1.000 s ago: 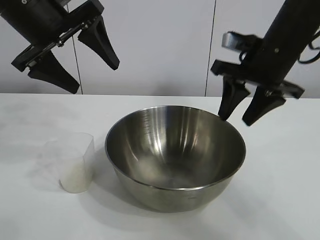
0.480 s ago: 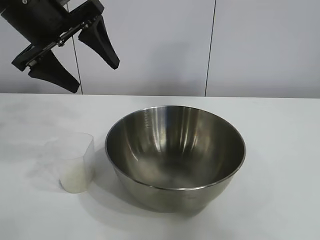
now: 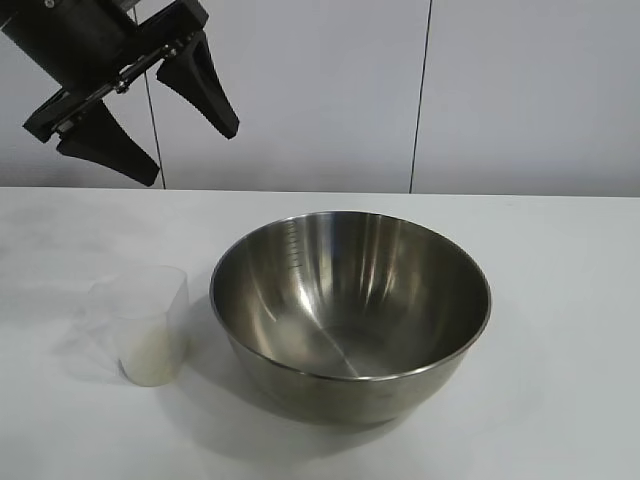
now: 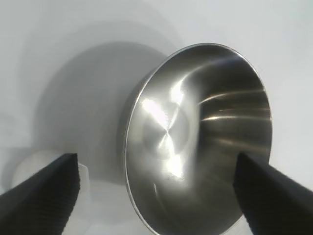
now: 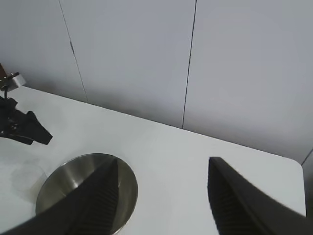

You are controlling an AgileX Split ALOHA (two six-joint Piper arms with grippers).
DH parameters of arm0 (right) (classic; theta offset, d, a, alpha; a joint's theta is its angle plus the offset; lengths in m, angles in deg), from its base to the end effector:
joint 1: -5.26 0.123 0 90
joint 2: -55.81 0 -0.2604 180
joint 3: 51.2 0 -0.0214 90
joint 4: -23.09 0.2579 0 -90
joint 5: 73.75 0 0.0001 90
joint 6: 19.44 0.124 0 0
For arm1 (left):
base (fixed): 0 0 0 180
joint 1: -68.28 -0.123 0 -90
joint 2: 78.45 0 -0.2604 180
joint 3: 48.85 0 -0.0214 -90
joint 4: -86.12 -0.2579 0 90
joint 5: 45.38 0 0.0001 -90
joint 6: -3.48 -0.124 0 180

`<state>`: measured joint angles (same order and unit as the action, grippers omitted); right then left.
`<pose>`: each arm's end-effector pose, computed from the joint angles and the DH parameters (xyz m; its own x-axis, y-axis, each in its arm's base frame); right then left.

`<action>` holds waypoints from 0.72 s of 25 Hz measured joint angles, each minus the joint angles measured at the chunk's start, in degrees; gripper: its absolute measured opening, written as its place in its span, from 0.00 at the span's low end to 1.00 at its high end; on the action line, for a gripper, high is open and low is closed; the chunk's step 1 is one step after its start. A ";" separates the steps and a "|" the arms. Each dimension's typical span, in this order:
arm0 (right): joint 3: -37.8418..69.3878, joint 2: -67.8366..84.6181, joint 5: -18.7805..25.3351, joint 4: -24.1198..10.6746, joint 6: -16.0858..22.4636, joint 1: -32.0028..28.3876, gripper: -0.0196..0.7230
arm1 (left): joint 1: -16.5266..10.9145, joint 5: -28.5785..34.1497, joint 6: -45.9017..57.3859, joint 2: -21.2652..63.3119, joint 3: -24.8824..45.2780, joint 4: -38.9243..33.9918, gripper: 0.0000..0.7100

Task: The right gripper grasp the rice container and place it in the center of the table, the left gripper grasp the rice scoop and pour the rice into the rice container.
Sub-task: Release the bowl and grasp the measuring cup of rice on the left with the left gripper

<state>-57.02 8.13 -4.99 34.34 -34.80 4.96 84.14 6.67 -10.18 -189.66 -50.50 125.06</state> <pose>0.0953 0.0221 0.4796 -0.3071 -0.1900 -0.9325 -0.2297 0.9657 -0.1211 0.3590 -0.1659 0.2024 -0.9445 0.0688 -0.3213 0.2400 0.8124 -0.5314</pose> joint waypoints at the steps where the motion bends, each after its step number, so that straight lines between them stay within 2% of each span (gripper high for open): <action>1: 1.62 2.19 0.57 -0.73 0.70 0.00 0.54 | 0.00 0.00 0.00 0.00 0.00 0.00 0.87; 7: 18.57 15.52 0.59 -2.81 3.42 0.00 0.54 | 0.00 -0.06 0.00 0.00 0.00 0.00 0.87; 12: 35.18 27.23 -2.51 -4.46 6.17 0.00 0.54 | 0.00 -0.29 0.00 0.00 0.00 0.18 0.87; 18: 45.84 36.15 -4.14 -8.07 10.69 0.00 0.54 | 0.00 0.59 -1.78 0.00 -0.74 0.10 0.87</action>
<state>-11.19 44.28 -9.13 26.27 -24.11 4.96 84.14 7.26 -11.96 -189.66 -51.25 125.16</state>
